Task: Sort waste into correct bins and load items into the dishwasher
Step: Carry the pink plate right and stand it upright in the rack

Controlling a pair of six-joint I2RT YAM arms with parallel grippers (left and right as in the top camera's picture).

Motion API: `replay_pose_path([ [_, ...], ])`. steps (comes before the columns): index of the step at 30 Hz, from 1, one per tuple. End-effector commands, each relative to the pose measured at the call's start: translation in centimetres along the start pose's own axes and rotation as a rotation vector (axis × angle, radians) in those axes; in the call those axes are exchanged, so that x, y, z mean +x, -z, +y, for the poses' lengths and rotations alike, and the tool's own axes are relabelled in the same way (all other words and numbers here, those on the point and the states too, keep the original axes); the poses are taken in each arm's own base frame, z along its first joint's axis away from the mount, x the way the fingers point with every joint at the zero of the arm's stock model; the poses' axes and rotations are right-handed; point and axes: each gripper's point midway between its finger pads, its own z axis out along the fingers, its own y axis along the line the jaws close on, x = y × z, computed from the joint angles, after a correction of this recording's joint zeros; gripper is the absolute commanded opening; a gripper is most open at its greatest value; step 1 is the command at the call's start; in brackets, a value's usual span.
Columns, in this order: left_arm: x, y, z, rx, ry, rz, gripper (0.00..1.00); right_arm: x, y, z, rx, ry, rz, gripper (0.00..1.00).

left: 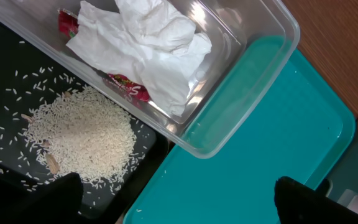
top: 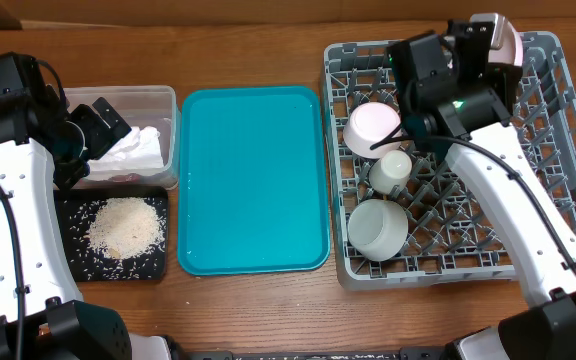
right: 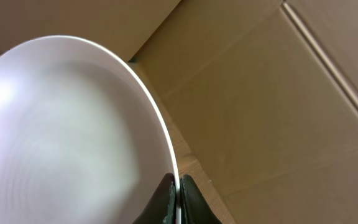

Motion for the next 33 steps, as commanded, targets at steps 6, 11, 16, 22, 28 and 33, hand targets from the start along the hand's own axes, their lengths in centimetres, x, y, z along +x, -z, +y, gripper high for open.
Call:
replay_pose_path([
  [6, -0.5, 0.8, -0.4, 0.016, -0.004, -0.027, 1.00, 2.3, -1.5, 3.3, 0.020, 0.083, 0.018, 0.04],
  [11, -0.5, 0.8, -0.4, 0.016, -0.004, -0.027, 1.00, 3.0, -2.2, 5.3, 0.023, 0.127, 0.031, 0.04],
  [16, -0.5, 0.8, -0.4, 0.016, -0.005, -0.026, 1.00, 3.9, -2.7, 7.2, 0.008, 0.168, 0.049, 0.04],
  [22, -0.5, 0.8, -0.4, 0.016, -0.004, -0.026, 1.00, 4.7, -2.6, 9.5, -0.120, 0.161, 0.087, 0.04],
  [28, -0.5, 0.8, -0.4, 0.016, -0.005, -0.026, 1.00, 4.5, -2.4, 11.1, -0.200, 0.114, 0.091, 0.04],
  [33, -0.5, 0.8, -0.4, 0.015, -0.005, -0.027, 1.00, 4.4, -2.2, 12.0, -0.249, 0.093, 0.095, 0.17],
])
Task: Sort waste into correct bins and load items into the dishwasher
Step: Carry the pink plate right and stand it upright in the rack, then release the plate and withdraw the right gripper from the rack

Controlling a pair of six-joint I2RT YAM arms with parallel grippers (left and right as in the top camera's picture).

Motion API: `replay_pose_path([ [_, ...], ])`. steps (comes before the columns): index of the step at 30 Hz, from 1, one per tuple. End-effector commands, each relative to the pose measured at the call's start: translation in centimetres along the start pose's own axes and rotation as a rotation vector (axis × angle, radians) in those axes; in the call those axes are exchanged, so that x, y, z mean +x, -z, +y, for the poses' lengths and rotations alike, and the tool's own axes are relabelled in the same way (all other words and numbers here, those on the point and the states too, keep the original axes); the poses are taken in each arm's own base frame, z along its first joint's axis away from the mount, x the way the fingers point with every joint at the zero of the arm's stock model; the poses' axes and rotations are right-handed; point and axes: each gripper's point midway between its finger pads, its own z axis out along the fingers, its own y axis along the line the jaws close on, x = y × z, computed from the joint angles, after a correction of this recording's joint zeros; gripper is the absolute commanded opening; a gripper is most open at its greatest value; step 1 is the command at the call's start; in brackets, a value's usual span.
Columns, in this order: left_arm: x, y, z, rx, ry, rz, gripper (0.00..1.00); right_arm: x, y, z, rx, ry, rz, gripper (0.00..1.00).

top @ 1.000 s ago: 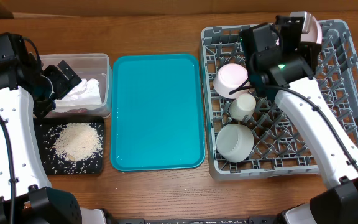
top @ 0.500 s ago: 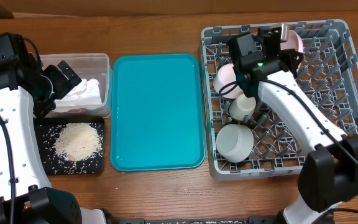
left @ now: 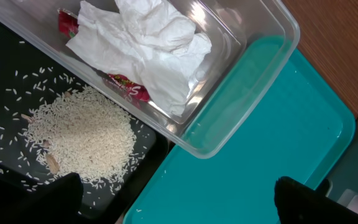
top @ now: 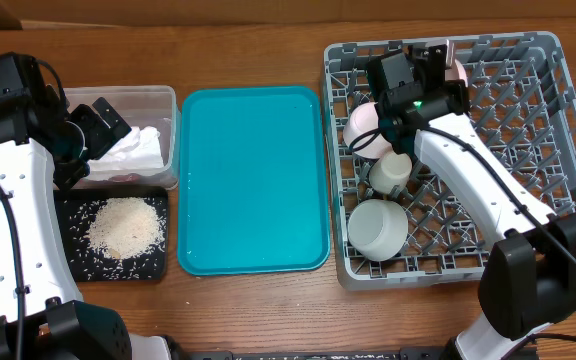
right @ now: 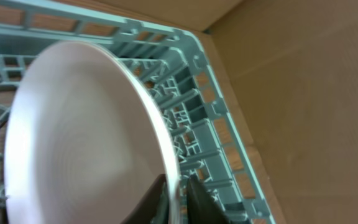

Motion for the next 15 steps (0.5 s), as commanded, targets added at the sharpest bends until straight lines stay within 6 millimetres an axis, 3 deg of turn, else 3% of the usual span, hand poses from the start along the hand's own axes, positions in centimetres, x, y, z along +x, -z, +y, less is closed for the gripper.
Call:
replay_pose_path([
  [1, -0.5, 0.8, -0.4, 0.016, -0.005, -0.026, 1.00, -0.1, -0.1, 0.6, -0.040, -0.030, 0.003, 0.20],
  [6, -0.5, 0.8, -0.4, 0.016, -0.005, -0.026, 1.00, -0.7, -0.1, -1.1, 0.059, 0.035, -0.024, 0.72],
  [7, -0.5, 0.8, -0.4, 0.016, -0.005, -0.026, 1.00, -1.0, 0.0, -1.8, 0.100, 0.023, -0.037, 0.78],
  [9, -0.5, 0.8, -0.4, 0.016, -0.005, -0.026, 1.00, -1.8, 0.5, -2.8, 0.162, -0.009, -0.068, 0.84],
  [12, -0.5, 0.8, -0.4, 0.016, -0.005, -0.026, 1.00, -2.4, 1.8, -1.8, 0.119, -0.021, -0.101, 0.87],
  [14, -0.5, 0.8, -0.4, 0.016, -0.004, -0.026, 1.00, -2.7, 2.9, -0.4, 0.060, -0.015, -0.123, 0.93],
  [15, -0.5, 0.8, -0.4, 0.016, -0.005, -0.026, 1.00, -2.9, 4.4, 1.7, -0.031, -0.003, -0.148, 0.97],
])
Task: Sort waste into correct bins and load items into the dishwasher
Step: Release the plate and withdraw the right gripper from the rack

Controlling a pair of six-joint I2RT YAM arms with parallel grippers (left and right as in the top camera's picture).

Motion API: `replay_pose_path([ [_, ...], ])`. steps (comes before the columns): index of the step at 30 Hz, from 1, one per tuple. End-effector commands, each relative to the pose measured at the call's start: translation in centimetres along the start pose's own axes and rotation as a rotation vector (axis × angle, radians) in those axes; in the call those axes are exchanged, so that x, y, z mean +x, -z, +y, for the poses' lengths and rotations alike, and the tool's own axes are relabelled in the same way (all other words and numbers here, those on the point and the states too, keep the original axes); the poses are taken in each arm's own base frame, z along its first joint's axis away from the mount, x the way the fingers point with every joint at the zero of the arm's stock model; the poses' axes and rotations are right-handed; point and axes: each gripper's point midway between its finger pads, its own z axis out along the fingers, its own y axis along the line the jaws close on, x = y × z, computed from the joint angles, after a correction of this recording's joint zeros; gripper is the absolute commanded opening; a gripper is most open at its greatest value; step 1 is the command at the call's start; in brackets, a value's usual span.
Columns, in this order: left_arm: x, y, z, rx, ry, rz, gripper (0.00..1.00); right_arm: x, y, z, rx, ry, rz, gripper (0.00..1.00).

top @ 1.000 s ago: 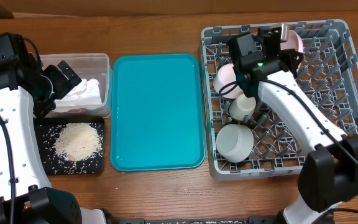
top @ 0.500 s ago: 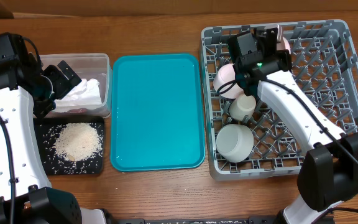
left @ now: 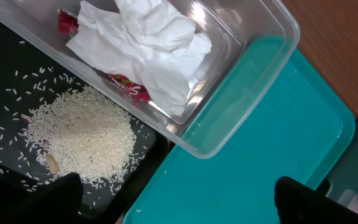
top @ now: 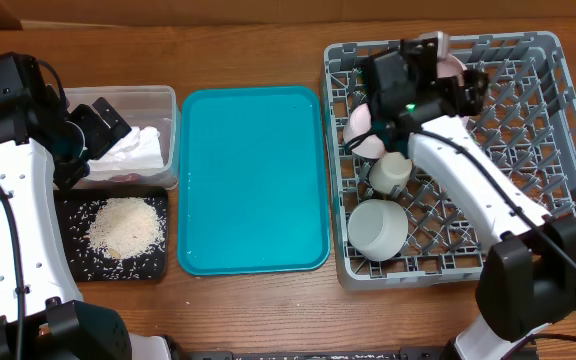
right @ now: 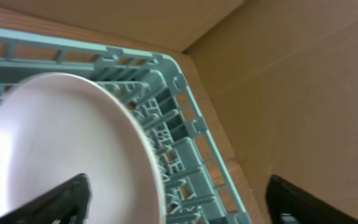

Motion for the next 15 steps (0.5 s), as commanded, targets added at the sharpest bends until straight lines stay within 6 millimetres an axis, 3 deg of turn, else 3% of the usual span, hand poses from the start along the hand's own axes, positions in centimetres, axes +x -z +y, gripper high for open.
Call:
replay_pose_path([
  [1, -0.5, 0.8, -0.4, 0.016, -0.005, -0.026, 1.00, -1.4, 4.2, 3.2, -0.166, -0.002, -0.075, 0.97],
  [8, -0.5, 0.8, -0.4, 0.016, -0.005, -0.026, 1.00, -1.7, 12.6, 11.5, -0.584, 0.045, -0.157, 1.00],
  [11, -0.5, 0.8, -0.4, 0.016, -0.005, -0.026, 1.00, -2.0, 14.8, 12.6, -0.635, 0.043, -0.196, 1.00],
  [15, -0.5, 0.8, -0.4, 0.016, -0.005, -0.026, 1.00, -1.7, 16.1, 13.5, -0.691, 0.052, -0.199, 1.00],
])
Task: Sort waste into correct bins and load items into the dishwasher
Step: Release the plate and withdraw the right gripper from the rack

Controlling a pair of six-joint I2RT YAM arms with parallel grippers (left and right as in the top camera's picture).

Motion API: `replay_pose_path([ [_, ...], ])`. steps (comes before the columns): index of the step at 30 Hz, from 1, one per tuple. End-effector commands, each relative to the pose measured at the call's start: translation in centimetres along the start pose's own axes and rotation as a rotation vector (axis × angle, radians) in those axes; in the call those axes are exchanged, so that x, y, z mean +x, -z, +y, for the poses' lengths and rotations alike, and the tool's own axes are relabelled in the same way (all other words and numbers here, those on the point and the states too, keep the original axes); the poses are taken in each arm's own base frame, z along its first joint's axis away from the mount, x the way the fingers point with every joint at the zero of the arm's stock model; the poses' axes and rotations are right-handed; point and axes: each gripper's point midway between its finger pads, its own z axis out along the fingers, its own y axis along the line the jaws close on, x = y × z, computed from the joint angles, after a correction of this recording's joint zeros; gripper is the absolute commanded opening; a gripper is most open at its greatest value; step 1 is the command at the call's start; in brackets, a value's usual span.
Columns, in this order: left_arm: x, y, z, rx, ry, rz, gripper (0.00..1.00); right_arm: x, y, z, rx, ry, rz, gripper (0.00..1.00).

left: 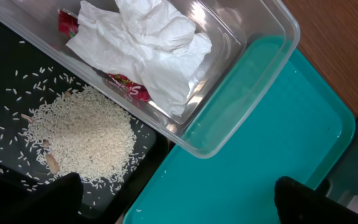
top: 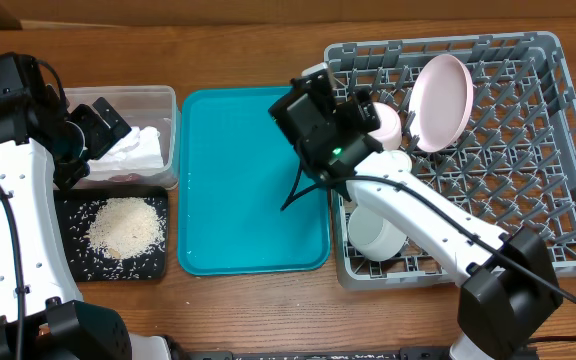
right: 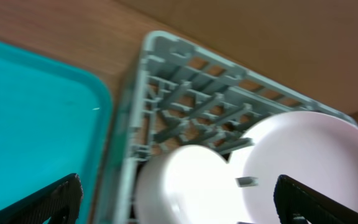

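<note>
The pink plate (top: 441, 103) (right: 309, 162) stands on edge in the back of the grey dishwasher rack (top: 528, 200) (right: 166, 93). A pink bowl (top: 380, 125) (right: 179, 180) sits just left of it. My right gripper (top: 343, 112) (right: 179, 205) is open and holds nothing. It hovers at the rack's left edge, beside the teal tray (top: 253, 180). My left gripper (top: 98, 125) (left: 173, 205) is open and holds nothing, above the clear bin (top: 158, 100) with white tissue (left: 148, 50) and the black bin of rice (left: 79, 134).
Two pale cups (top: 393, 165) (top: 376, 232) sit in the rack's left column, in front of the bowl. A red wrapper (left: 129, 87) lies under the tissue. The teal tray holds only a few rice grains.
My right gripper, open beside the plate at the rack's back, is now further left at the rack's left edge, partly over the tray. The plate stands alone. The left arm has not moved.
My right gripper was shut on the pink plate above the rack's back edge. Then the plate was down among the rack's tines, still gripped. Then the gripper was open beside it. Now it is away to the left and the plate stays in the rack.
</note>
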Motion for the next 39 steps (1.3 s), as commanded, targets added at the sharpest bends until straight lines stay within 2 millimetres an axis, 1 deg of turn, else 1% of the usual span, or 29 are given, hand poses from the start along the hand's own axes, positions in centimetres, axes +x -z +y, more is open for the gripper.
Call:
replay_pose_path([
  [1, -0.5, 0.8, -0.4, 0.016, -0.005, -0.026, 1.00, -0.9, 1.1, 1.0, -0.108, -0.042, -0.019, 1.00],
  [4, -0.5, 0.8, -0.4, 0.016, -0.005, -0.026, 1.00, -0.7, 1.4, 2.6, -0.200, -0.040, -0.007, 1.00],
  [8, -0.5, 0.8, -0.4, 0.016, -0.005, -0.026, 1.00, -0.6, 1.6, 3.6, -0.259, -0.039, 0.001, 1.00],
  [31, -0.5, 0.8, -0.4, 0.016, -0.005, -0.026, 1.00, -0.6, 1.6, 3.6, -0.262, -0.039, 0.001, 1.00],
  [35, -0.5, 0.8, -0.4, 0.016, -0.005, -0.026, 1.00, -0.6, 1.5, 3.2, -0.237, -0.036, -0.002, 1.00],
  [39, -0.5, 0.8, -0.4, 0.016, -0.005, -0.026, 1.00, -1.2, 2.3, 2.6, -0.243, -0.051, -0.022, 1.00],
])
